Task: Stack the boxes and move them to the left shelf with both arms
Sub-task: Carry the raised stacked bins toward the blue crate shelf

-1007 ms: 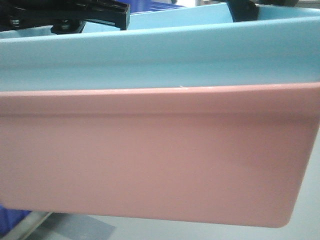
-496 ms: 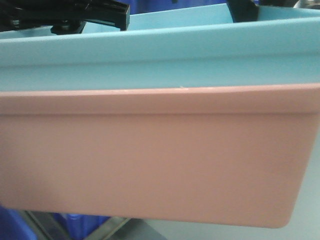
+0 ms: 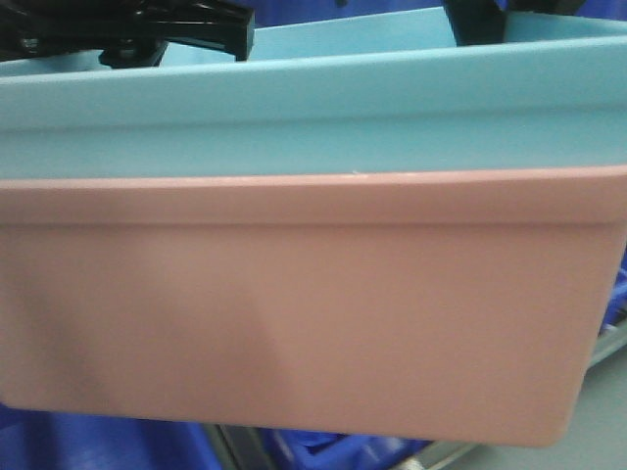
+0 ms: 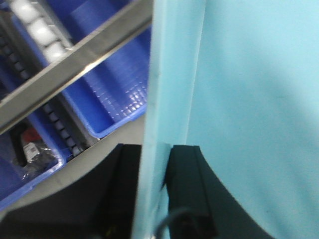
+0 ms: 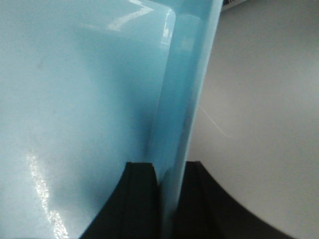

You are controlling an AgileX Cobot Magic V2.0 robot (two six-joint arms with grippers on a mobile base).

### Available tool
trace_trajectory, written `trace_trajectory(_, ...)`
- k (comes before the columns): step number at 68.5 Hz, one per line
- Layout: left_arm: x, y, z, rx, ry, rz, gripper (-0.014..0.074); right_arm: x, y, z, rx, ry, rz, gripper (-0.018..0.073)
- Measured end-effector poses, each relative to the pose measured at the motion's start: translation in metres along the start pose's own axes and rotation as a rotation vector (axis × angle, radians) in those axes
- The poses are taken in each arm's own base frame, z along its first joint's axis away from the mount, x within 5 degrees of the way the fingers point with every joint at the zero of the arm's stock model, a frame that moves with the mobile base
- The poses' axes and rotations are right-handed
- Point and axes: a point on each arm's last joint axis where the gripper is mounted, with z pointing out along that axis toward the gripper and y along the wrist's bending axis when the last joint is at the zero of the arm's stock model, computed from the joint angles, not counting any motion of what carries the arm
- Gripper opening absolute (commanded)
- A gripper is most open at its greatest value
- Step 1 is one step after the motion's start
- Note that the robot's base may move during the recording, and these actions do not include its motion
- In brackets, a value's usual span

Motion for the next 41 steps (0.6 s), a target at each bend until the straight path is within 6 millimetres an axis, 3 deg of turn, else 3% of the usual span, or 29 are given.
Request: trace_trajectory(41,0.0,0.0,0.0,0.0,0.0,0.0,-0.0012,0.0,0.0,0.0,0.0,0.0,0.0,0.0057)
